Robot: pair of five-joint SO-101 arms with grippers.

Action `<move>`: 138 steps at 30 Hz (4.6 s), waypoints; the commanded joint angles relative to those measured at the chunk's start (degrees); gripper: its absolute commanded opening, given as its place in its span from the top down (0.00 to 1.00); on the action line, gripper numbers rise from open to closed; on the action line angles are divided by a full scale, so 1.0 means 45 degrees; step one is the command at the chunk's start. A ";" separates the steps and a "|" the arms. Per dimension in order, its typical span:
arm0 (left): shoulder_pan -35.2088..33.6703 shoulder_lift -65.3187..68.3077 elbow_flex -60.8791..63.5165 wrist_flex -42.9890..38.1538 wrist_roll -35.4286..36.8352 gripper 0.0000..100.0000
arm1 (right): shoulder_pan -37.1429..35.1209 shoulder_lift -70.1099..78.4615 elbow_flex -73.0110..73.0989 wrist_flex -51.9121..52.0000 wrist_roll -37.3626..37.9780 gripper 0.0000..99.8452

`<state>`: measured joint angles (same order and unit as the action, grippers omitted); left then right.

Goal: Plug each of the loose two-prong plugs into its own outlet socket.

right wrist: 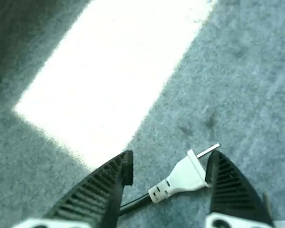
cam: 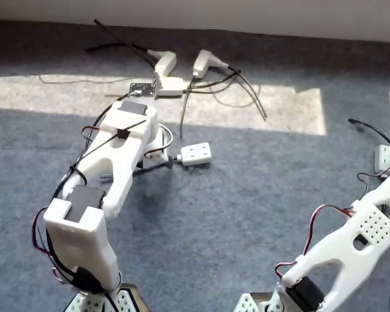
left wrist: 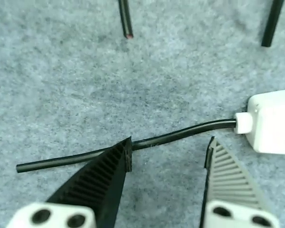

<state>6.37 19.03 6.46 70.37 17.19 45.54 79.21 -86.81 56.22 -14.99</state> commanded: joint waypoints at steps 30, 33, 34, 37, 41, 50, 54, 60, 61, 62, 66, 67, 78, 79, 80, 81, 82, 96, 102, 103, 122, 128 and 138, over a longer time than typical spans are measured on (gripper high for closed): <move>0.0186 -0.0498 -0.0029 -0.0137 0.0059 0.74 | 0.0635 -0.2921 -0.2901 0.3643 0.4005 0.76; 0.0186 -0.0498 -0.0029 -0.0137 0.0059 0.74 | 0.0303 -0.2569 -0.1475 0.1280 0.5490 0.76; 0.0186 -0.0498 -0.0029 -0.0137 0.0059 0.74 | 0.0205 -0.2374 -0.0889 0.0479 0.5783 0.76; 0.0186 -0.0498 -0.0029 -0.0137 0.0059 0.74 | 0.0010 -0.1748 0.0791 -0.1748 0.6056 0.76; 0.0186 -0.0498 -0.0029 -0.0137 0.0059 0.74 | -0.0088 -0.0947 0.2237 -0.3448 0.6115 0.76; 0.0186 -0.0498 -0.0010 -0.0371 0.0059 0.74 | -0.0068 -0.0947 0.1924 -0.0635 0.6134 0.76; 0.0205 -0.0498 -0.0010 -0.0391 0.0059 0.74 | -0.0498 -0.1983 0.1182 0.2686 0.6447 0.76; 0.0205 -0.0479 -0.0010 -0.0391 0.0059 0.74 | -0.1612 -0.3253 0.1006 0.6691 0.8283 0.76; 0.0205 -0.0479 -0.0010 -0.0391 0.0059 0.74 | -0.1690 -0.3389 0.1006 0.6906 0.8283 0.76; 0.0205 -0.0479 -0.0010 -0.0391 0.0059 0.74 | -0.1690 -0.3565 0.1006 0.6945 0.8283 0.76; 0.0205 -0.0479 -0.0010 -0.0391 0.0059 0.74 | -0.1592 -0.4210 0.1006 0.6945 0.8361 0.76; 0.0205 -0.0479 -0.0010 -0.0391 0.0059 0.74 | -0.1475 -0.4347 0.1006 0.6926 0.8518 0.76; 0.0205 -0.0479 -0.0010 -0.0391 0.0059 0.74 | -0.0322 -0.2823 0.1104 0.3546 1.4398 0.76; 0.0205 -0.0479 -0.0010 -0.0391 0.0059 0.74 | -0.0225 -0.2530 0.1084 0.3389 1.4691 0.76; 0.0205 -0.0479 -0.0010 -0.0391 0.0059 0.74 | -0.0127 -0.2276 0.1084 0.3292 1.4945 0.76; 0.0205 -0.0479 -0.0010 -0.0391 0.0059 0.74 | -0.0068 -0.2042 0.1084 0.3292 1.5140 0.76; 0.0205 -0.0479 -0.0010 -0.0391 0.0059 0.74 | -0.0049 -0.1827 0.1084 0.3331 1.5238 0.76; 0.0205 -0.0479 -0.0010 -0.0391 0.0059 0.74 | 0.0107 -0.0967 0.1006 0.7961 1.7270 0.76; 0.0205 -0.0479 -0.0010 -0.0391 0.0059 0.74 | 0.0244 -0.1338 0.1006 0.9192 1.7289 0.76; 0.0205 -0.0479 -0.0010 -0.0391 0.0059 0.74 | 0.0244 -0.1534 0.1006 0.9348 1.7289 0.76; 0.0205 -0.0479 -0.0010 -0.0391 0.0059 0.74 | 0.1241 -0.5070 0.1123 0.9465 1.4496 0.76; 0.0205 -0.0479 -0.0010 -0.0391 0.0059 0.74 | 0.2276 -0.3937 0.1143 0.7922 1.3460 0.76; 0.0205 -0.0479 0.0010 -0.0332 0.0059 0.74 | 0.2354 -0.1455 0.1006 0.5597 1.0647 0.76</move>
<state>6.37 19.03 6.64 69.23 17.19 55.74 72.88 -81.36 85.05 37.14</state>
